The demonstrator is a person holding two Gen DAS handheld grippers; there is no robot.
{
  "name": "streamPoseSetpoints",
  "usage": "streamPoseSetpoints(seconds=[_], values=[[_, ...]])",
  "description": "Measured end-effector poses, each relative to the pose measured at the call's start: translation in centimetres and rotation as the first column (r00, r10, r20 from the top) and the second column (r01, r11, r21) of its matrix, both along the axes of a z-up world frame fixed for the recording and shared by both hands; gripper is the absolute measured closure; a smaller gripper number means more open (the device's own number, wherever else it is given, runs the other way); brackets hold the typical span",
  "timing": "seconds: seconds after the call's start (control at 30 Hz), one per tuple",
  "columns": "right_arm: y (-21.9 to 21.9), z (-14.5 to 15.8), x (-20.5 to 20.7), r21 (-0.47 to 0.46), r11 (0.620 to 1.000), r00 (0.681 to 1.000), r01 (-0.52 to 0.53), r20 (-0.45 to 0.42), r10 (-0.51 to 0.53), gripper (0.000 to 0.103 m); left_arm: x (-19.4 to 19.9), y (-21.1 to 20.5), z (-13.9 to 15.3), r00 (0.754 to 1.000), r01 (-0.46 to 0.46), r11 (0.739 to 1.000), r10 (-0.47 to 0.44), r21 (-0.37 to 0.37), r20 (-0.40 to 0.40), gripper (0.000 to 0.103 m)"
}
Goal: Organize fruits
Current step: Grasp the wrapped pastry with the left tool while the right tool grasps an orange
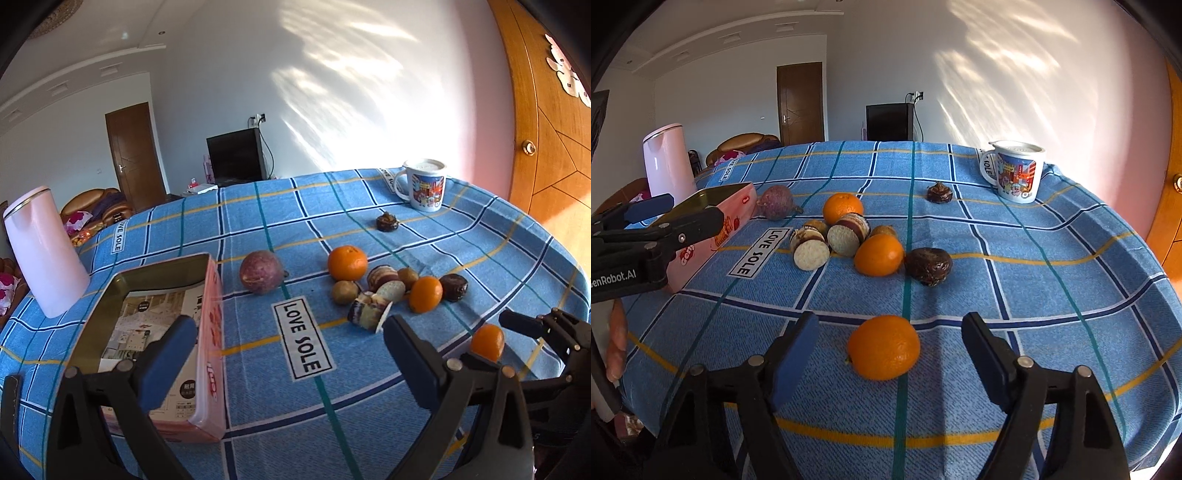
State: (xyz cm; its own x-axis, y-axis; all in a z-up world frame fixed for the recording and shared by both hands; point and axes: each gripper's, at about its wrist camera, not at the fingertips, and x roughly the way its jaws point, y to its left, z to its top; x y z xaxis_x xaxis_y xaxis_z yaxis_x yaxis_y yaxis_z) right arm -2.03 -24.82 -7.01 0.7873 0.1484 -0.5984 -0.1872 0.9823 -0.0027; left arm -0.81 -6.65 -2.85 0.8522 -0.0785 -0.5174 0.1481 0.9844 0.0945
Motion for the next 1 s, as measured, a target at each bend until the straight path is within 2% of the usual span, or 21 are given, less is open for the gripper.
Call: streamPoseSetpoints(seconds=[0.07,0.13,0.3,0.43,0.63,0.8,0.9,0.97,1.0], values=[[-0.2,-0.7,0.2,0.014,1.0,1.0,-0.01,-0.028,0.01,0.039,0.3,-0.3,-0.1,1.0,0.012,1.0,-0.012,-0.001,-0.012,0.001],[-0.2,-1.1,0.3,0.027,0.999,0.999,-0.026,-0.039,0.027,0.06,0.5,-0.6,-0.2,0.999,0.03,0.999,-0.031,-0.018,-0.026,0.006],[-0.4,-0.7,0.1,0.055,0.997,0.998,-0.049,-0.025,0.05,0.061,1.9,-1.9,-0.9,0.993,0.086,0.996,-0.089,-0.039,-0.084,0.012],[-0.8,0.1,0.2,0.06,0.998,0.999,-0.037,0.002,0.036,0.062,3.8,-3.2,-1.7,0.981,0.121,0.991,-0.127,-0.051,-0.149,0.022],[-1.2,1.0,0.5,0.05,0.998,0.999,-0.03,0.034,0.028,0.073,6.0,-5.0,-2.7,0.958,0.152,0.987,-0.161,-0.056,-0.237,0.026],[-1.4,0.9,0.5,0.067,0.997,0.999,-0.042,0.032,0.04,0.071,7.1,-5.2,-3.5,0.951,0.14,0.989,-0.148,-0.049,-0.27,0.03],[-1.7,0.2,0.7,0.084,0.996,0.999,-0.033,0.001,0.033,0.046,7.6,-5.0,-3.8,0.94,0.145,0.986,-0.162,-0.077,-0.299,0.046],[-1.9,-0.3,0.7,0.095,0.995,0.999,-0.034,-0.01,0.035,0.043,7.8,-4.9,-3.9,0.934,0.153,0.984,-0.174,-0.093,-0.313,0.054],[-1.7,-0.4,0.7,0.088,0.995,0.999,-0.039,-0.02,0.04,0.043,7.9,-4.9,-4.0,0.93,0.157,0.983,-0.18,-0.098,-0.319,0.062]])
